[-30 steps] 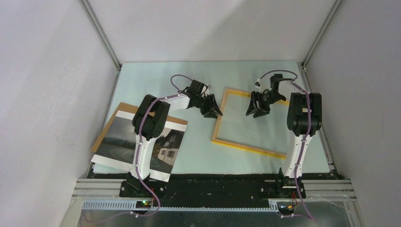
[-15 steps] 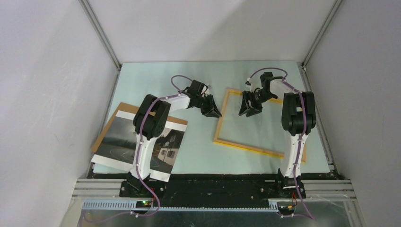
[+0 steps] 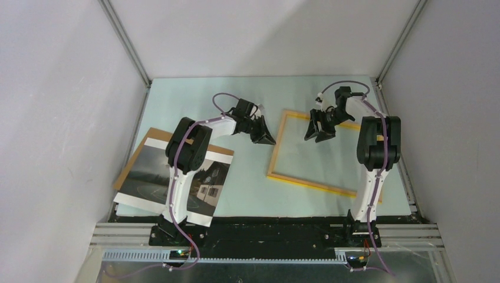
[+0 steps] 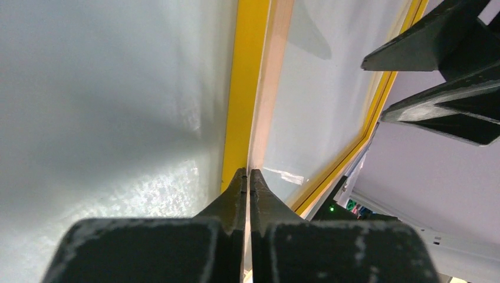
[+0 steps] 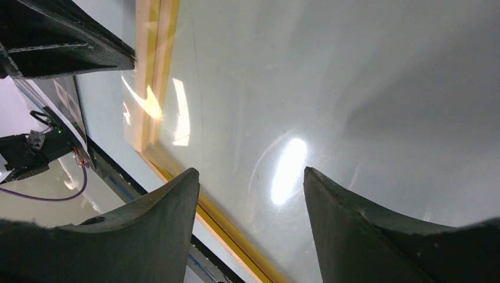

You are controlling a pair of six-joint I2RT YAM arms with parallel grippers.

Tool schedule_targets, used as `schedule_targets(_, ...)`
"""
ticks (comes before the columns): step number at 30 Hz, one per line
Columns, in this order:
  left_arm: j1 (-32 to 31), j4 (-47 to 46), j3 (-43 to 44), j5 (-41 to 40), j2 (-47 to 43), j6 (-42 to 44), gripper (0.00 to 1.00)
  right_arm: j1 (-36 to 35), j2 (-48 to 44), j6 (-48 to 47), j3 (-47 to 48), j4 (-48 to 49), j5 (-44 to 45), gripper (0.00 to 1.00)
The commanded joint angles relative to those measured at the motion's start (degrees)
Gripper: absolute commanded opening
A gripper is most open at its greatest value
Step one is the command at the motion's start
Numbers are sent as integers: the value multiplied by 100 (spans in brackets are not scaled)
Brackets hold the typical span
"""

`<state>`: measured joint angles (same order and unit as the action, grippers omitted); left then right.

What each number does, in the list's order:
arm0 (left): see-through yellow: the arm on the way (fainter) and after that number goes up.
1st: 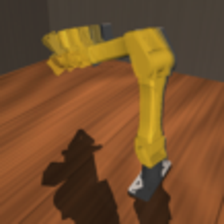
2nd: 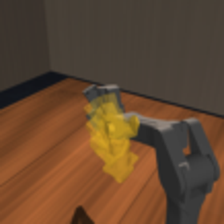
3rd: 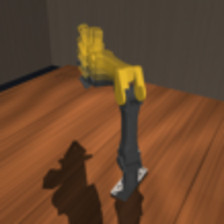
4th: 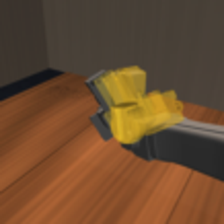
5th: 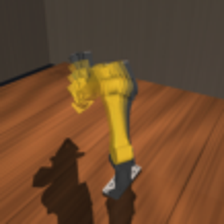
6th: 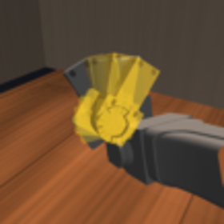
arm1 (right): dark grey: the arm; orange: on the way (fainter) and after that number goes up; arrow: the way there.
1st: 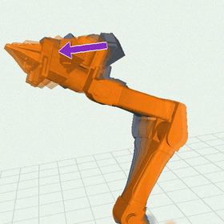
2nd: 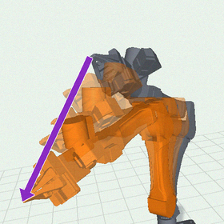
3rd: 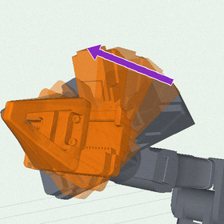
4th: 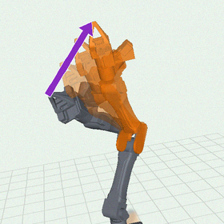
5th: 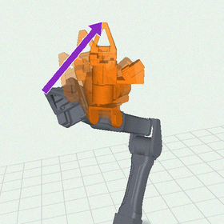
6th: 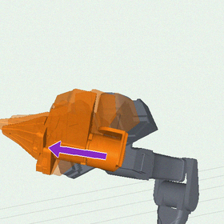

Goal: Put the photo into the frame
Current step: Pick up the photo frame item from the photo frame.

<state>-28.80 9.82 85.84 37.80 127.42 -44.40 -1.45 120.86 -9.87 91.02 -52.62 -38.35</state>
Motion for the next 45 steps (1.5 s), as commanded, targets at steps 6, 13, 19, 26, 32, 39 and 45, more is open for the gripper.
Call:
schedule_targets(6, 544, -57, -144, 118, -404, 393, 0, 304, -667, -239, 228, -247, 31, 73)
schedule_targets(13, 1042, -199, -97, 935, -895, 883, 0, 446, -1000, -288, 286, -120, 137, 81)
schedule_targets(19, 1365, -53, 32, 1339, -1152, 1158, 0, 390, -974, -493, 555, -211, 189, 83)
schedule_targets(26, 1460, 941, 70, 1237, -1904, 2242, 0, 184, -804, -728, 1058, 161, 90, 85)
schedule_targets(32, 1507, 1308, -216, 746, -2264, 2704, 0, -467, -421, -814, 1321, 270, -90, 85)
schedule_targets(39, 1739, 1320, -234, 518, -1588, 2578, 0, -813, -193, -845, 1140, 318, -119, 84)
schedule_targets(45, 1750, 1298, -86, 533, -966, 2574, 0, -1029, -19, -720, 815, 585, 176, 83)
